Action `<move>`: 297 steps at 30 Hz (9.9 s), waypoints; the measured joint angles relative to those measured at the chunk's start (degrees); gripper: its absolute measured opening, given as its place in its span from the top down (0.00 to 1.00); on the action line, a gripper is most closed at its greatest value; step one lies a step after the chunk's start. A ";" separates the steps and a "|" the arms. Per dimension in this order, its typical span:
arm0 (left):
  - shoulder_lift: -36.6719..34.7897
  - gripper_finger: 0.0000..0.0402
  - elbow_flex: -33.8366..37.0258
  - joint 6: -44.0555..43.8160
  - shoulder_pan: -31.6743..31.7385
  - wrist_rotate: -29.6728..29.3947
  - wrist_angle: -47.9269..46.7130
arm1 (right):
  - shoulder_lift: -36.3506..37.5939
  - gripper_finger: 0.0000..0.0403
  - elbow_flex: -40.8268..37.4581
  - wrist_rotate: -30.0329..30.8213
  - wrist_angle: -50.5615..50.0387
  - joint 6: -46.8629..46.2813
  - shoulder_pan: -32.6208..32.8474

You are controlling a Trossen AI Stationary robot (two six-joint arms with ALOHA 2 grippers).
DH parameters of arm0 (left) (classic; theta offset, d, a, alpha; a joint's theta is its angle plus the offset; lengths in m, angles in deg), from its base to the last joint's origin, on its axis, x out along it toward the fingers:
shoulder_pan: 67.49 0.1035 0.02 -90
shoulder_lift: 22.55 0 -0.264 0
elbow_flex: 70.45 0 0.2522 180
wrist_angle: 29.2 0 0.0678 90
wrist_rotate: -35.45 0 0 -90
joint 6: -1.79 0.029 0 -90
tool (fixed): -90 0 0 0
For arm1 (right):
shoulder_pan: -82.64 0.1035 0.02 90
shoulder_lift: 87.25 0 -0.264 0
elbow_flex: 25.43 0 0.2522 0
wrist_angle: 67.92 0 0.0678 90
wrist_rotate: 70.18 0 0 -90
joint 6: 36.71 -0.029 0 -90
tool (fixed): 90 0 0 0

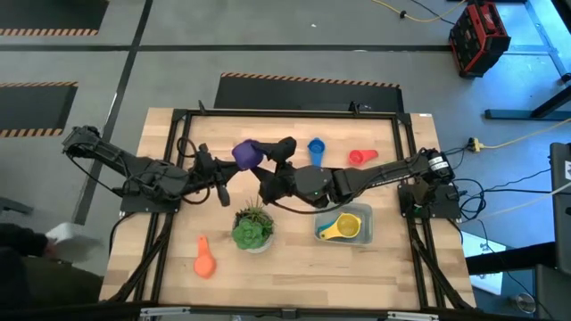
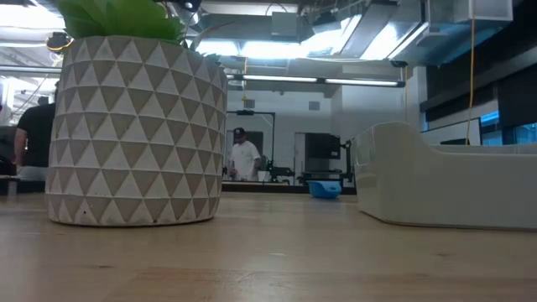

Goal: Nest measuring cups in basket
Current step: Stack the violet measuring cup on top of the yellow measuring cup in the grey bin

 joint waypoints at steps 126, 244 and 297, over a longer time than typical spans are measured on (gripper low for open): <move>27.93 0.99 0.11 82.56 2.58 -17.87 34.53 | 4.52 0.35 0.00 -56.39 -52.84 -83.76 -19.54; 27.93 0.75 0.07 48.94 2.75 -13.01 33.66 | 26.47 0.95 -24.60 -54.91 -64.21 -66.50 -5.64; 27.93 0.75 0.09 48.82 2.78 -13.03 32.65 | 24.26 0.95 -42.05 -50.36 -52.91 -46.35 1.40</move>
